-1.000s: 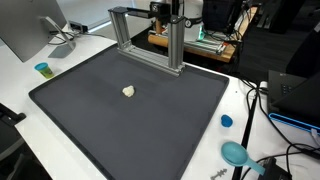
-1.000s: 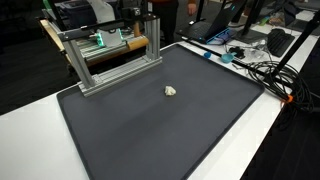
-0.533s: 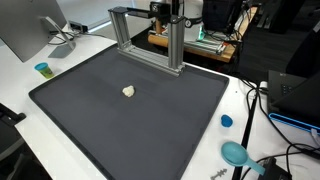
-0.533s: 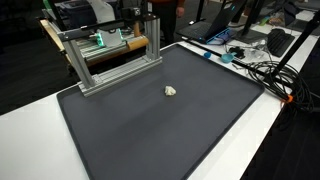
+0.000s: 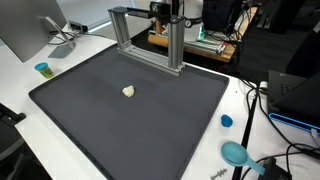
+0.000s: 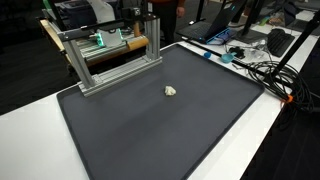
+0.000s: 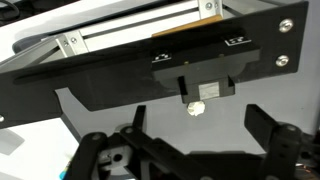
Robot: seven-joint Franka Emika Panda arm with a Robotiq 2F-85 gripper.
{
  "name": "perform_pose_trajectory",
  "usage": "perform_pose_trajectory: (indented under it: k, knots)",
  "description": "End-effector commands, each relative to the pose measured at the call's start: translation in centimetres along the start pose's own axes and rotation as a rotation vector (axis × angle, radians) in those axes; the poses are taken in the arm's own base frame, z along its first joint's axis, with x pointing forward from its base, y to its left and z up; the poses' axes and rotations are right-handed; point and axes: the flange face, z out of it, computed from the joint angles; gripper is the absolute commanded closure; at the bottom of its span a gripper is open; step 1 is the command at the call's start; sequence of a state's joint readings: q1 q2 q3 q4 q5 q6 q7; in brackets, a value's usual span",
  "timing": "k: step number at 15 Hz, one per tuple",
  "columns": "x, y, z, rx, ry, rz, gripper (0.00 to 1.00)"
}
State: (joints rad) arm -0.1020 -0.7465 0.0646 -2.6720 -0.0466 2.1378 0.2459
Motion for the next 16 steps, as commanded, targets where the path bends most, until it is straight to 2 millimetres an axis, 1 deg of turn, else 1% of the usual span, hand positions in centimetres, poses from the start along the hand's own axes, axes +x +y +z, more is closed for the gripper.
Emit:
perform_pose_trajectory:
  k: [1, 13, 16]
  knots:
    - [0.0, 0.0, -0.1, 0.0, -0.001, 0.0, 0.0]
    - [0.0, 0.0, -0.1, 0.0, -0.001, 0.0, 0.0]
    - [-0.6, -0.6, 1.0, -0.038, -0.005, -0.02, 0.0]
